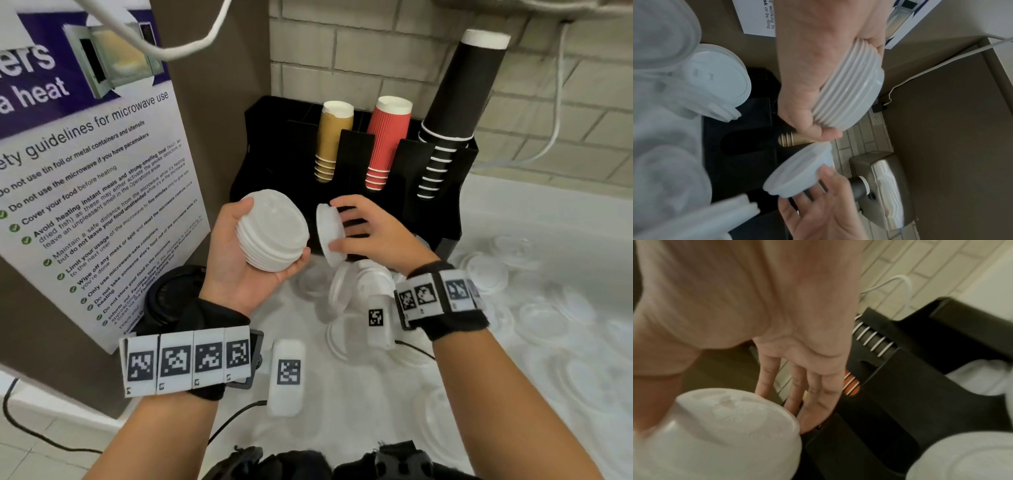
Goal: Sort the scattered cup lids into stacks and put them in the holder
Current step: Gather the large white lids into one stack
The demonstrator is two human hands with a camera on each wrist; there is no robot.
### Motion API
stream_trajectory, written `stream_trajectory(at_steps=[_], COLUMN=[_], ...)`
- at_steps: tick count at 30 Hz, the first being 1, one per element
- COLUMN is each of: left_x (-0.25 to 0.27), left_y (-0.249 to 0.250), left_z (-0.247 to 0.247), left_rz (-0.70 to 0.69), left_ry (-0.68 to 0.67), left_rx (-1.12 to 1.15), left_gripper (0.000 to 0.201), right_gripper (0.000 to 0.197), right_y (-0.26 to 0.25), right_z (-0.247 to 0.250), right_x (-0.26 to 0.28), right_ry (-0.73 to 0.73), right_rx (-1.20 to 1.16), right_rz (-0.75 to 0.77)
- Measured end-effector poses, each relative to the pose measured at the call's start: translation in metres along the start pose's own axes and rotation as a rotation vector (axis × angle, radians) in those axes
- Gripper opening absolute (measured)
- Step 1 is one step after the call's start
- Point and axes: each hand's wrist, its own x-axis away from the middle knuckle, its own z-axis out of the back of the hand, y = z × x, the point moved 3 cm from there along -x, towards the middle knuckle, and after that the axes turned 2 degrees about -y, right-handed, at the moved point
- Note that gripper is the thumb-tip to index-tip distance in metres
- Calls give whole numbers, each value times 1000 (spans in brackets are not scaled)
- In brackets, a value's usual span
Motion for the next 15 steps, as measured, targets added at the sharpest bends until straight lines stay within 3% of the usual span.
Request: stream_trajectory(at_steps=[7,15], left_x=[-3,-6], left_y=[-19,-35], left_z=[-2,-8], left_rz=[58,57], left_ry=[45,-24], left_rx=[-73,-210], left_gripper=[49,46], right_gripper=[60,62], right_y=[-7,-23], right_z=[3,-16], right_x=[45,48], right_ry=[68,122], right_rx=[-238,-149], right_rz=[106,192])
